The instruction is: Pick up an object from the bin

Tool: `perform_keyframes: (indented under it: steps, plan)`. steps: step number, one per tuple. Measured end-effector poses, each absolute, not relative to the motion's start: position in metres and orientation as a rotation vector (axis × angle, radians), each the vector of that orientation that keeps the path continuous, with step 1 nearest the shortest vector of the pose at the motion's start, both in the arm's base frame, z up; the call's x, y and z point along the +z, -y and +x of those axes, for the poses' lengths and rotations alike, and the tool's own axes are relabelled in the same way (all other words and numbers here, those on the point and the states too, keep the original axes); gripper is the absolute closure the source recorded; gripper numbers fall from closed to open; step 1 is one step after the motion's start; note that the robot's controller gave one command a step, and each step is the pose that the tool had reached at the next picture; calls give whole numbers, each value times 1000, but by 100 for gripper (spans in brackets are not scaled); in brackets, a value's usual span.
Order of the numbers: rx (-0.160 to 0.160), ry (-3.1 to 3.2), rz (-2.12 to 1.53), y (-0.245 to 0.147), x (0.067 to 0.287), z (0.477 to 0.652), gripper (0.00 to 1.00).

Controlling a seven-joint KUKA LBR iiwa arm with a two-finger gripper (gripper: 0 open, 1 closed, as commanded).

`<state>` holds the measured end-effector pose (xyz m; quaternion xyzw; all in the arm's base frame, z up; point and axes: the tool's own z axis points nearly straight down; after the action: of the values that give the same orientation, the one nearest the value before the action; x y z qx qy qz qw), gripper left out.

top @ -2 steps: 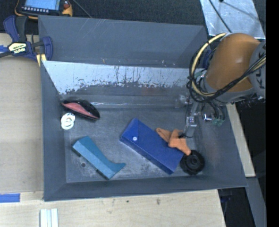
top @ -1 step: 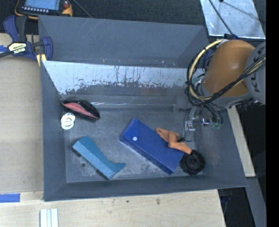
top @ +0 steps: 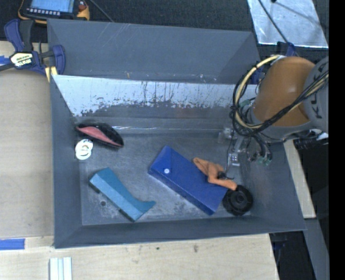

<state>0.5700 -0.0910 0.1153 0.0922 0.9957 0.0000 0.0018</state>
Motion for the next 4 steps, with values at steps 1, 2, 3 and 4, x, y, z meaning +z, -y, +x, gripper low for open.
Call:
perform_keyframes:
  steps: [1, 2, 3, 4]
  plan:
    - [0, -3122, 304, 101, 71, 561, 0]
    - [-2, -3098, 453, 89, 72, 572, 100]
    - [-2, -3099, 452, 89, 72, 572, 100]
    - [-2, -3100, 452, 89, 74, 572, 100]
